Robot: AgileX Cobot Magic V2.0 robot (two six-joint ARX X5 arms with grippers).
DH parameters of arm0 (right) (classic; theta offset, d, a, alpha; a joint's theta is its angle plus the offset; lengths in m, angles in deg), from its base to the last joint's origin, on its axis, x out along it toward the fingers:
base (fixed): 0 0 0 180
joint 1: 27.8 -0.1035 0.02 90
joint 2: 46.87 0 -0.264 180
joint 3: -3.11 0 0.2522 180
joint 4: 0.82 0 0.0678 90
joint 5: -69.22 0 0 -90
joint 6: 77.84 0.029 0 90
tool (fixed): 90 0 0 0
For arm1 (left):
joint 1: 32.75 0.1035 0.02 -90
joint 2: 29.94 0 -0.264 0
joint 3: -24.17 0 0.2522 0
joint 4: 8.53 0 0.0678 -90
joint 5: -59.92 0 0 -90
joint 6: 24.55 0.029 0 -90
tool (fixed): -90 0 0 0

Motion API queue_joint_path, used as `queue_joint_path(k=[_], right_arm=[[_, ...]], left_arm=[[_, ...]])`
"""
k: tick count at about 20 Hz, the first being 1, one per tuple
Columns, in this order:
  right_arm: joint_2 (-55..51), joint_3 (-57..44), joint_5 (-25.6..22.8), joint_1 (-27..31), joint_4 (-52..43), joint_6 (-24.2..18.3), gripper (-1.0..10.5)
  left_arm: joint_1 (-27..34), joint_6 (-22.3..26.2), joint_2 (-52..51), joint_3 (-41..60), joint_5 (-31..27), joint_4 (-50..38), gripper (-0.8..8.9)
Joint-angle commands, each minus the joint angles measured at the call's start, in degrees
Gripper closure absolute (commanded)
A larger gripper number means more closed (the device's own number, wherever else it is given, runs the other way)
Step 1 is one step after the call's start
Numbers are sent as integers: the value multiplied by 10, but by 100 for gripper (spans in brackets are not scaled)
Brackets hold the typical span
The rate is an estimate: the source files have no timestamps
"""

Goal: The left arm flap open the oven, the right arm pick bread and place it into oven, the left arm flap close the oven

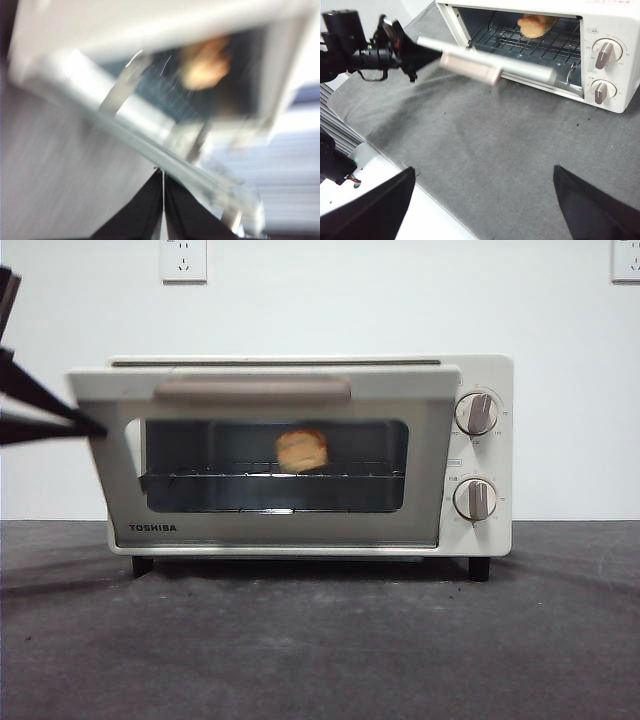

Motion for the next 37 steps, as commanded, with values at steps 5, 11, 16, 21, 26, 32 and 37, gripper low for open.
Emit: queue_joint_path(k=[5, 11, 16, 21, 26, 32, 37], right_arm=[[2, 11, -3, -5, -7, 3, 506], [2, 11, -20, -5, -7, 2, 506], [2, 11, -31, -5, -17, 1, 506], [2, 11, -30, -5, -46, -9, 506], [2, 11, -25, -5, -62, -39, 507], [2, 11, -15, -5, -69, -49, 506], [2, 11, -15, -5, -68, -70, 507]], left_arm=[[1, -189, 3, -8, -64, -147, 803], [1, -251, 0, -10, -29, -249, 803], [1, -314, -23, -10, -7, -331, 803], [1, -327, -82, -10, -7, -335, 803], [1, -325, -163, -10, 6, -328, 803], [1, -240, -292, -10, 24, -177, 803], [1, -35, -409, -14, 7, 80, 803]])
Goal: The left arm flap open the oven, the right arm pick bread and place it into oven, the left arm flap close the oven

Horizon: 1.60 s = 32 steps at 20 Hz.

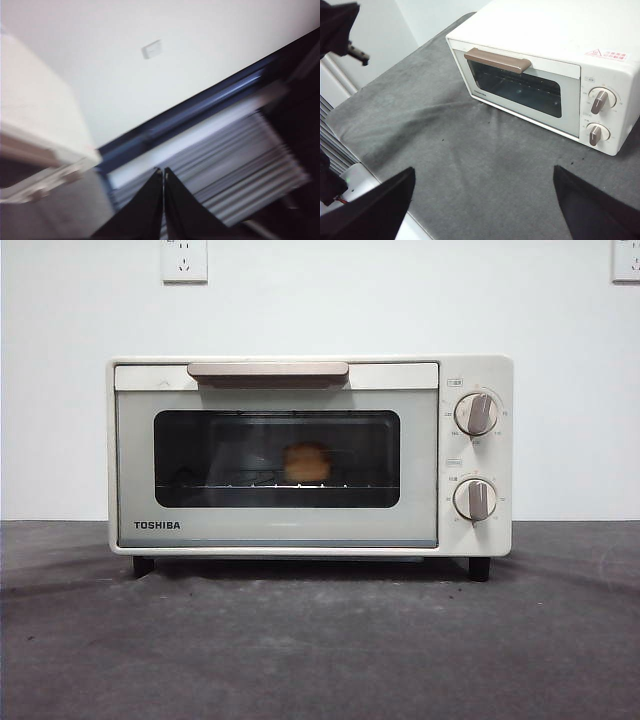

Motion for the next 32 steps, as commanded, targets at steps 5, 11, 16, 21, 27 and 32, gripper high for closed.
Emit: queue_joint_path(k=[5, 11, 16, 21, 27, 32], right_arm=[[2, 10, 1, -5, -7, -59, 507], [2, 10, 0, -5, -7, -113, 507], [2, 10, -1, -5, -9, -121, 507], [3, 10, -1, -5, -10, -121, 507], [6, 10, 0, -5, -11, -108, 507], [11, 10, 0, -5, -16, -104, 508]], left_arm=[[0, 383, -120, -10, -90, 328, 803], [0, 548, -174, -10, -130, 464, 803], [0, 612, -178, -10, -130, 481, 801], [0, 619, -176, -36, -136, 540, 788], [0, 675, -173, -112, -191, 639, 788], [0, 713, -173, -158, -210, 681, 786]])
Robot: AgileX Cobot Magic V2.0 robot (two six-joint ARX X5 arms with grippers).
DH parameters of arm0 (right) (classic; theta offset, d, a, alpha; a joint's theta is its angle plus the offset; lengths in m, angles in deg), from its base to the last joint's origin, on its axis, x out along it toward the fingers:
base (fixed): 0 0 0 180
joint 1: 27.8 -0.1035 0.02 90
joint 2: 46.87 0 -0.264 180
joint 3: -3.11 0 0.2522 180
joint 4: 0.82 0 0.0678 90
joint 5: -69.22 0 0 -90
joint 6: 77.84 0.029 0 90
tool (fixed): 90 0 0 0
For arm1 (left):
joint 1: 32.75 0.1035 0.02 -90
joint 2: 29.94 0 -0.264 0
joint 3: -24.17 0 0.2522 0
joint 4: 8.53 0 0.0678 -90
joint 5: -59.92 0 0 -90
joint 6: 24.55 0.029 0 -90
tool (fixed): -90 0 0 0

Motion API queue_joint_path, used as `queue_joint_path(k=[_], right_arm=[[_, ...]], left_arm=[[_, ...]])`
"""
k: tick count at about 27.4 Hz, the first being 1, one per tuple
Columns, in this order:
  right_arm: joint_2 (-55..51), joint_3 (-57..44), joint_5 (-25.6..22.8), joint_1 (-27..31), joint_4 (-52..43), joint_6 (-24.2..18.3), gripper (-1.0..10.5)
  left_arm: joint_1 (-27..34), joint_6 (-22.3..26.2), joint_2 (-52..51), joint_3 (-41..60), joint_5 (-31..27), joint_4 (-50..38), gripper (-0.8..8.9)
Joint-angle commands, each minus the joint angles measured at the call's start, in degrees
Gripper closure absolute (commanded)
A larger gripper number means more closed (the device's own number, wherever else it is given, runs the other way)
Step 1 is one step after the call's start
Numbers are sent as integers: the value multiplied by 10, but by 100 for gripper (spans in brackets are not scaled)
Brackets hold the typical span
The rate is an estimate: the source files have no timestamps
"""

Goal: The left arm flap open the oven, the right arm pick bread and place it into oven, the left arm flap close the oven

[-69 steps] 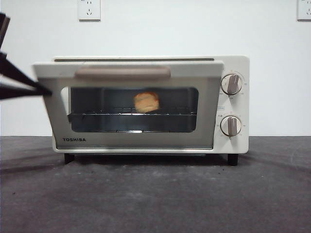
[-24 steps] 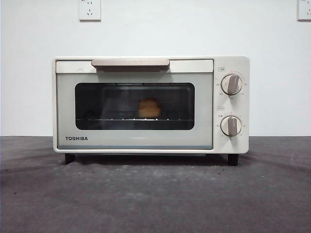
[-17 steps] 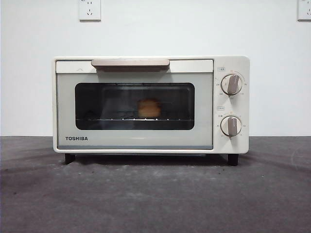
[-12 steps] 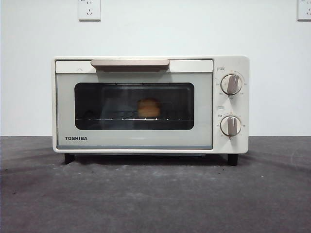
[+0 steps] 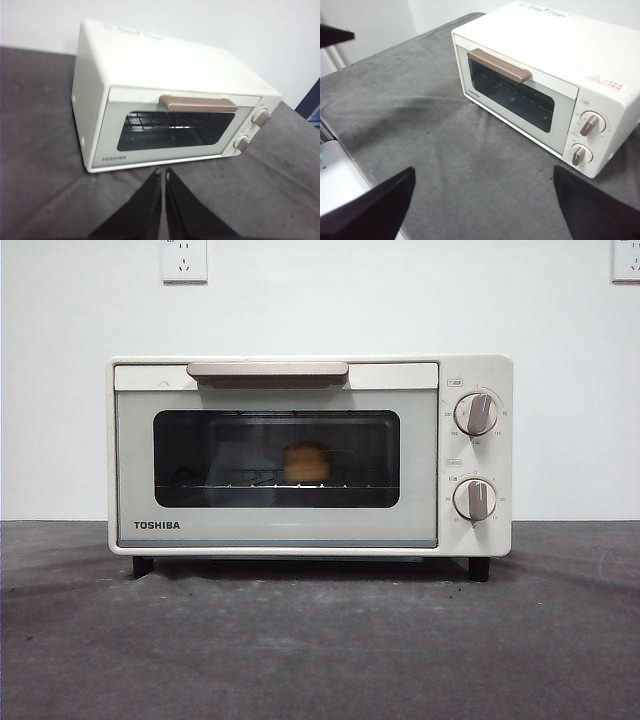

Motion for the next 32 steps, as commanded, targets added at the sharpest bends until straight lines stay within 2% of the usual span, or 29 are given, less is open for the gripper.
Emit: queue_joint_path(k=[1, 3, 5, 6, 8, 26, 32], right_arm=[[9, 10, 0, -5, -14, 10, 510], [11, 10, 0, -5, -19, 10, 546], [13, 10, 0, -5, -26, 10, 643], [15, 10, 0, -5, -27, 10, 723], [15, 10, 0, -5, -27, 9, 953], [15, 10, -1, -5, -34, 13, 935], [15, 10, 0, -5, -35, 13, 935]], left_arm=[[0, 35, 2, -23, -5, 11, 785], [-3, 33, 4, -25, -5, 11, 784], [-7, 27, 4, -25, -5, 11, 783], [-9, 24, 4, -25, -5, 10, 784], [-9, 25, 4, -25, -5, 10, 784], [-9, 25, 1, -13, -5, 2, 784], [-9, 27, -39, 113, -5, -136, 785]])
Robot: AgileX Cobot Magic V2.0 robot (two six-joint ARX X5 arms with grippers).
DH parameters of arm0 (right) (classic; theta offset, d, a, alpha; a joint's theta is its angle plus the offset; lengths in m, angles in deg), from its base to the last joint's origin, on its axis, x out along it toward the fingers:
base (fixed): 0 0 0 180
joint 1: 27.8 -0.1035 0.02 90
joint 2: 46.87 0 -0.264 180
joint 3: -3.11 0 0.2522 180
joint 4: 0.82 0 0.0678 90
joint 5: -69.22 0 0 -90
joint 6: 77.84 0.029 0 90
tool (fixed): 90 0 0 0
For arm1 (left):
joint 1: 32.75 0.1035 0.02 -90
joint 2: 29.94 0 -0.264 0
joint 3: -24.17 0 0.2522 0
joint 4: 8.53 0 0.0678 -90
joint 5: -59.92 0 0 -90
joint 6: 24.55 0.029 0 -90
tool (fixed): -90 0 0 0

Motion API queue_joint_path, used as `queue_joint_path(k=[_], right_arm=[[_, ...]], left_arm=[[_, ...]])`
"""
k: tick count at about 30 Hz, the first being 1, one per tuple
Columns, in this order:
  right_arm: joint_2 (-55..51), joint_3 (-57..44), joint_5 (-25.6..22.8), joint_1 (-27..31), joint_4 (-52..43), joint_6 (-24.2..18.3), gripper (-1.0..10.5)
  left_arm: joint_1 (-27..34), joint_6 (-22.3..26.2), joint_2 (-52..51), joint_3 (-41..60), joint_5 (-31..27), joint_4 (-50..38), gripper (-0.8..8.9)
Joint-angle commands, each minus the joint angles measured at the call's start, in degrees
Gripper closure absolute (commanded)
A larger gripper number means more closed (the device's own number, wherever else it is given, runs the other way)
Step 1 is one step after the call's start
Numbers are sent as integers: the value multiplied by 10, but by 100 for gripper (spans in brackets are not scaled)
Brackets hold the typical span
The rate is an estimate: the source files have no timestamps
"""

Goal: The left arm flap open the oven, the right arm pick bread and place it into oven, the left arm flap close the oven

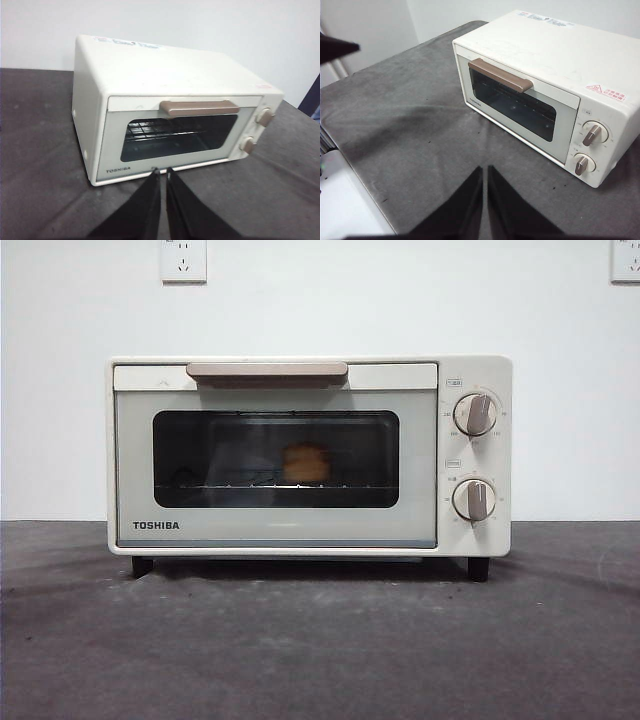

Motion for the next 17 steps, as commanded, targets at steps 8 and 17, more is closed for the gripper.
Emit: queue_joint_path(k=[8, 17], right_arm=[[3, 10, 0, -5, -8, 6, 935], [3, 10, 0, -5, -9, 6, 935]], left_arm=[[0, 32, -108, 252, -144, -213, 784], [-1, 33, -130, 314, -235, -205, 784]])
